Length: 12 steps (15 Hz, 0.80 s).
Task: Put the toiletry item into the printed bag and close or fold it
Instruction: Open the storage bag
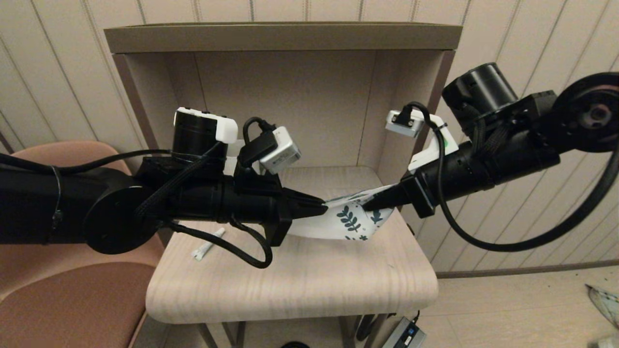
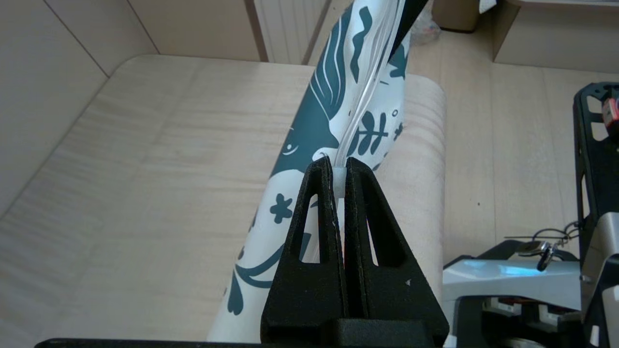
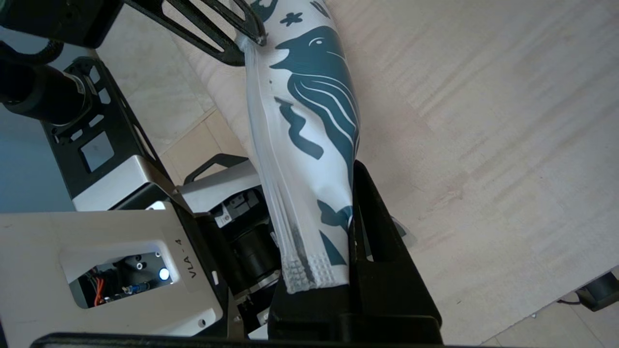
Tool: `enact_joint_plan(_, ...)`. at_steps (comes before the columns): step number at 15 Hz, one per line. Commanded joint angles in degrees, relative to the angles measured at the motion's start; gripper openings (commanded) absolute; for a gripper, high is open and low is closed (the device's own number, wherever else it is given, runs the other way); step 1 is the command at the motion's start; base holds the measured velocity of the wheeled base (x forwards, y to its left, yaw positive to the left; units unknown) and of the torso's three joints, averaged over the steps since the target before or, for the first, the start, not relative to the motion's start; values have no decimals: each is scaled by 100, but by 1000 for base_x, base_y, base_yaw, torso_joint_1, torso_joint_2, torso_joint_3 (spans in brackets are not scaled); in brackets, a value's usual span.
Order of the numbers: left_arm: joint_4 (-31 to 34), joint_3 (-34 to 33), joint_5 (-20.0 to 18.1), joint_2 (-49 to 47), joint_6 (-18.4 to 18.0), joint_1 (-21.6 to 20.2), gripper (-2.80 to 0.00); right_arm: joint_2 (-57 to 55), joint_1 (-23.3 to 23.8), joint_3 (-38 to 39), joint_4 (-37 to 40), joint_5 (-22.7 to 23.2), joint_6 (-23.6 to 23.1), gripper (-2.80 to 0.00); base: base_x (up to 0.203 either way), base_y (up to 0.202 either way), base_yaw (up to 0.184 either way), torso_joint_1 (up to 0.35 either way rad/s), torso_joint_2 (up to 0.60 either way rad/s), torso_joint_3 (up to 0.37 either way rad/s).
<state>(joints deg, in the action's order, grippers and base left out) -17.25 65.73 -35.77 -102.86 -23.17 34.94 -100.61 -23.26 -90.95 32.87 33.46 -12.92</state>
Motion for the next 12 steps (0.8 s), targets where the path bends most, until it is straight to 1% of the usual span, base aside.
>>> enact_joint_plan(1,-6,-8,-18,-6,-12,-5,-280,24,15,8,26,20,-9,-280,0,0,0,0,0,0)
enact_joint_plan(5,-15,1,-4,26,-20,-9,-280,59,41,78,26,20,-26,-280,0,0,0,0,0,0)
enact_joint_plan(7,3,9,0,74,-21,-31,-280,103,50,95,61,37,-157,-280,0,0,0,0,0,0)
enact_joint_plan(12,37,45,33,231,-38,-110,-280,312,8,293,61,110,-267,-280,0,0,0,0,0,0)
